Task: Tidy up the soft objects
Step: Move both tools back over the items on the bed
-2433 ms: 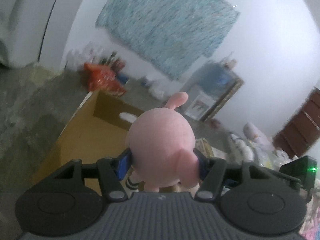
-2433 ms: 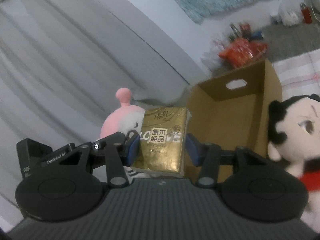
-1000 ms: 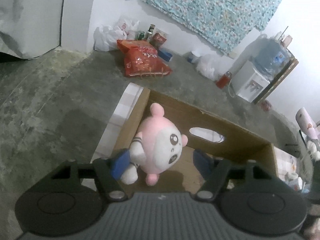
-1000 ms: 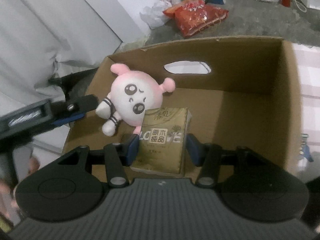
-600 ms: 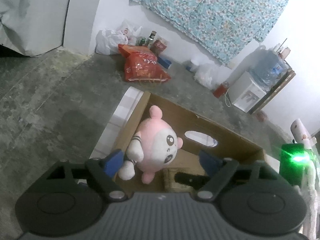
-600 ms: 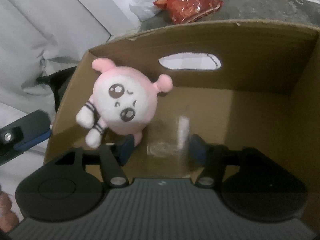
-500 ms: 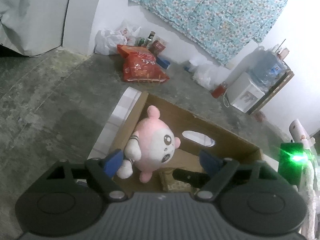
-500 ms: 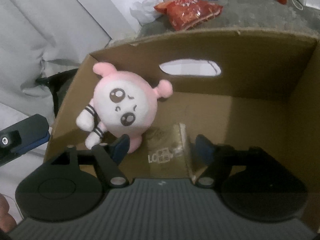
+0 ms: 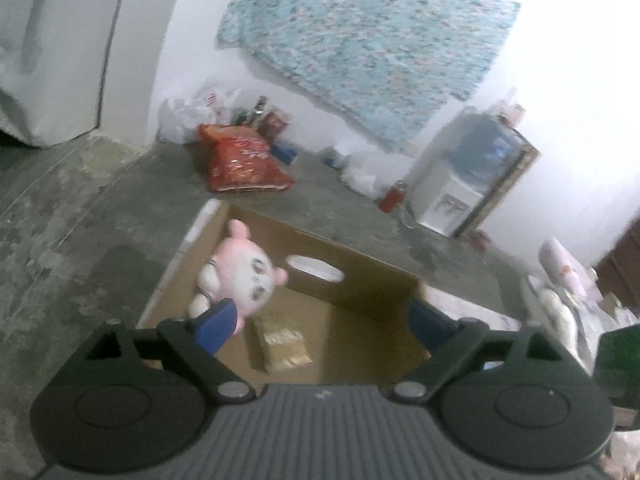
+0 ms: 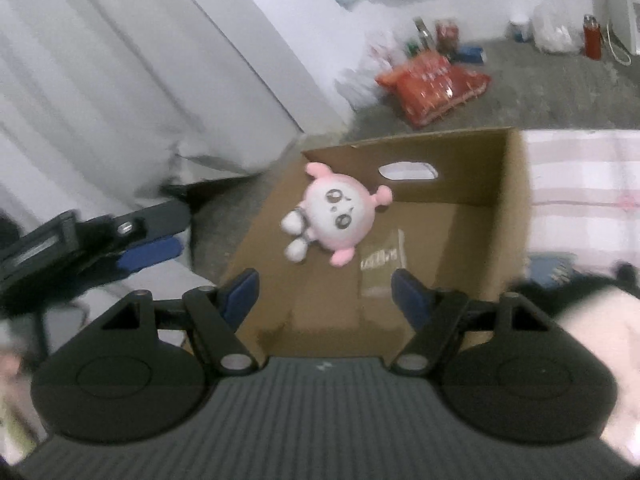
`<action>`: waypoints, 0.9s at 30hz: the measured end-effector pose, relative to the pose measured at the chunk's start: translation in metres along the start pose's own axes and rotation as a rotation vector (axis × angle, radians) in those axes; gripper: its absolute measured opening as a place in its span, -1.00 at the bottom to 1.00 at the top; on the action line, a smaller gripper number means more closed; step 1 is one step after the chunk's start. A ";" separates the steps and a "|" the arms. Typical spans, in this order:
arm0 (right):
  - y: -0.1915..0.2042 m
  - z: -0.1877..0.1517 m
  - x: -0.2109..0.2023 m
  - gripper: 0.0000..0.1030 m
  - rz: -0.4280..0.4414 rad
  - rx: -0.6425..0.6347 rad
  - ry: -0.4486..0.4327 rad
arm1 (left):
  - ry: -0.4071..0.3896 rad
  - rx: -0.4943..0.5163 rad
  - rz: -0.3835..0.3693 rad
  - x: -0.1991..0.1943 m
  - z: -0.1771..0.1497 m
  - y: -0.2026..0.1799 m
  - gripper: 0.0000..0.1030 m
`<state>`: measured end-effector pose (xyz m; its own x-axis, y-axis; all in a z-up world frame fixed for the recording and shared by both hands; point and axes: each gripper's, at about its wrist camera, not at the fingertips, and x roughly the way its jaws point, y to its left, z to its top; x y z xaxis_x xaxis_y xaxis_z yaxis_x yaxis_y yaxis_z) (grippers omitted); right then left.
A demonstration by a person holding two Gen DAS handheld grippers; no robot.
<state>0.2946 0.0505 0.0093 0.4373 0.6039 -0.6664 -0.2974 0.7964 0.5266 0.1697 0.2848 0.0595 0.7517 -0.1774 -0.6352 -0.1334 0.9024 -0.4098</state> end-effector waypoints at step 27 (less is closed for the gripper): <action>-0.193 -0.220 -0.332 0.54 -0.264 0.264 -0.302 | 0.174 0.466 -0.257 0.015 -0.228 -0.261 0.90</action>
<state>0.0198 -0.2965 0.0129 0.7075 0.3150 -0.6326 0.0657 0.8620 0.5026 0.0679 -0.0430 0.0076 0.5996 -0.4409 -0.6678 0.3693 0.8928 -0.2579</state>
